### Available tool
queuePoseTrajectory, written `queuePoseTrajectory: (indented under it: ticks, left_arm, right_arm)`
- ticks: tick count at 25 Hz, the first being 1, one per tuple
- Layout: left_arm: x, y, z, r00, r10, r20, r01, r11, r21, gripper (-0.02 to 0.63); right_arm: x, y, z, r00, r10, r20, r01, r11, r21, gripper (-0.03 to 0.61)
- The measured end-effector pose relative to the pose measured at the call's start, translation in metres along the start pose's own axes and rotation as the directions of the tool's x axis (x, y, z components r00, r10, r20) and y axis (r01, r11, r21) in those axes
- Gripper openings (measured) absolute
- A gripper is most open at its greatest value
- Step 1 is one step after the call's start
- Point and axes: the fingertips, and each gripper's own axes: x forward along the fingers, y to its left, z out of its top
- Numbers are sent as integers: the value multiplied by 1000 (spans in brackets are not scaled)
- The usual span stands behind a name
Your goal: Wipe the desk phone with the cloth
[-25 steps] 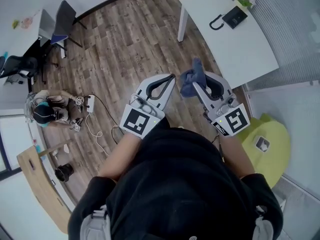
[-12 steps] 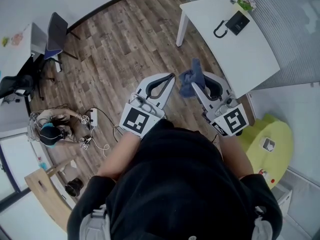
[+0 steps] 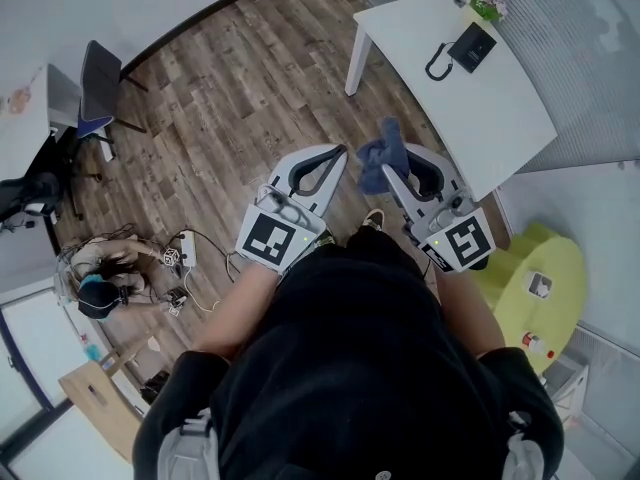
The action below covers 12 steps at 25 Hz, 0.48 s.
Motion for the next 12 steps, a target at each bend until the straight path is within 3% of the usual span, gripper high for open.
queuePoseTrajectory:
  ticks: [12]
  left_arm:
    - [66,46,-4,1000,2,-15,-1,1000,19,11]
  right_arm:
    - [35,-75,-13,1000,-2,14,2,1000,18,106]
